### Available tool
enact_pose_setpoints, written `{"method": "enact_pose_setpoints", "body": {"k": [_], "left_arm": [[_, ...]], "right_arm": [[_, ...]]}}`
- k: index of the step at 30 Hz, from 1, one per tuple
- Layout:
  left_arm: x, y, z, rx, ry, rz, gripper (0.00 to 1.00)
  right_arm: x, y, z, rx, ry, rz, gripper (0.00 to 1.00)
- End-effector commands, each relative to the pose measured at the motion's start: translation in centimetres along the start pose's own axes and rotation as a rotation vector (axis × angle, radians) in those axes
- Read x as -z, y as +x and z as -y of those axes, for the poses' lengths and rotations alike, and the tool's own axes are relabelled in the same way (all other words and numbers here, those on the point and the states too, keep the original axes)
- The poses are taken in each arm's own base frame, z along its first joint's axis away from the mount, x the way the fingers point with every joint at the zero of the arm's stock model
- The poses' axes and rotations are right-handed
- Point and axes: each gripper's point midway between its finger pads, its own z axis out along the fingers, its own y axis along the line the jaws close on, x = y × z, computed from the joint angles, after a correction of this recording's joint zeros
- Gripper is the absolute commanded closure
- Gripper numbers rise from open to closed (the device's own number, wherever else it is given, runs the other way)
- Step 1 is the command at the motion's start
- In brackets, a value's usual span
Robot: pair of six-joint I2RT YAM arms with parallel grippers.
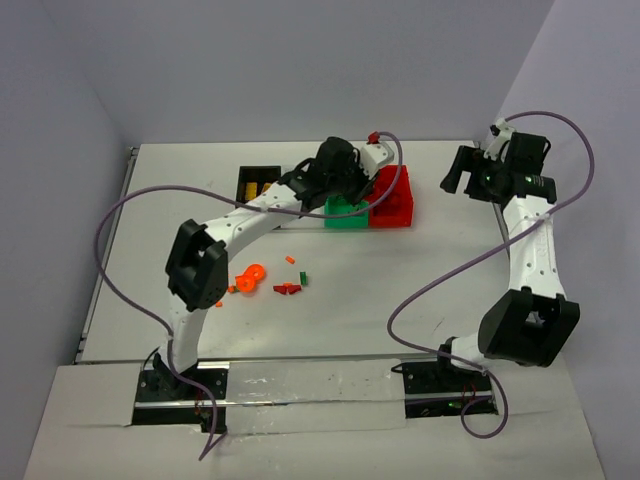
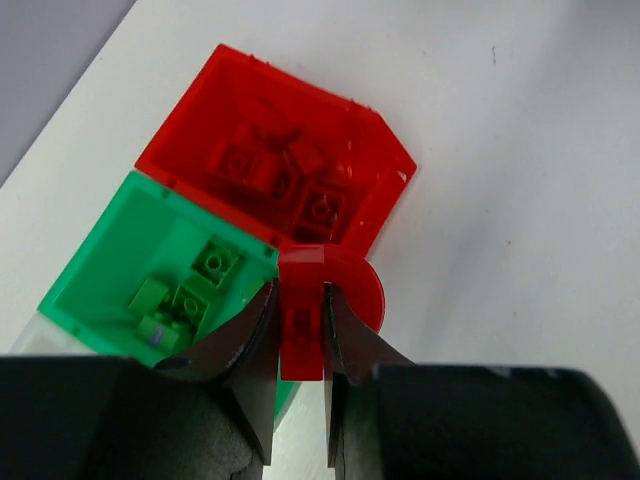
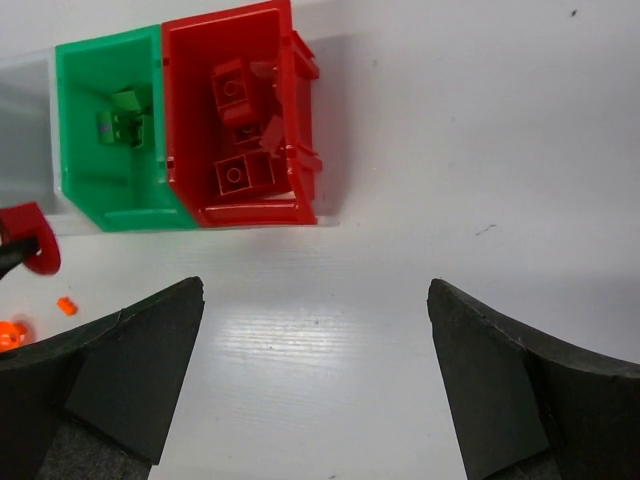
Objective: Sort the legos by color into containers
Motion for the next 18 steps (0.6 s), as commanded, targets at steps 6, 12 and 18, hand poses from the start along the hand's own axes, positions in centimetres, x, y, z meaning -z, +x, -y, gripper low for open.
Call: {"method": "enact_pose_setpoints", "body": {"k": [6,12,18], "left_arm": [[-7.1,-5.6,-3.3,0.027,-0.148,0.304,1.00],[-10.4,-4.3,-4.4,0.016,-0.196,0.344,1.00],[-12.2,-3.9,-4.7,0.012,-0.200,0.374,0.84]], "right_arm": [[2.4,0.9,1.0,0.065,0.018,0.042,0.00],[1.5,1.7,1.3,0.045,0.007,0.010,0.00],[1.2,2.0,1.4,0.041,0.002,-0.004,0.00]]}}
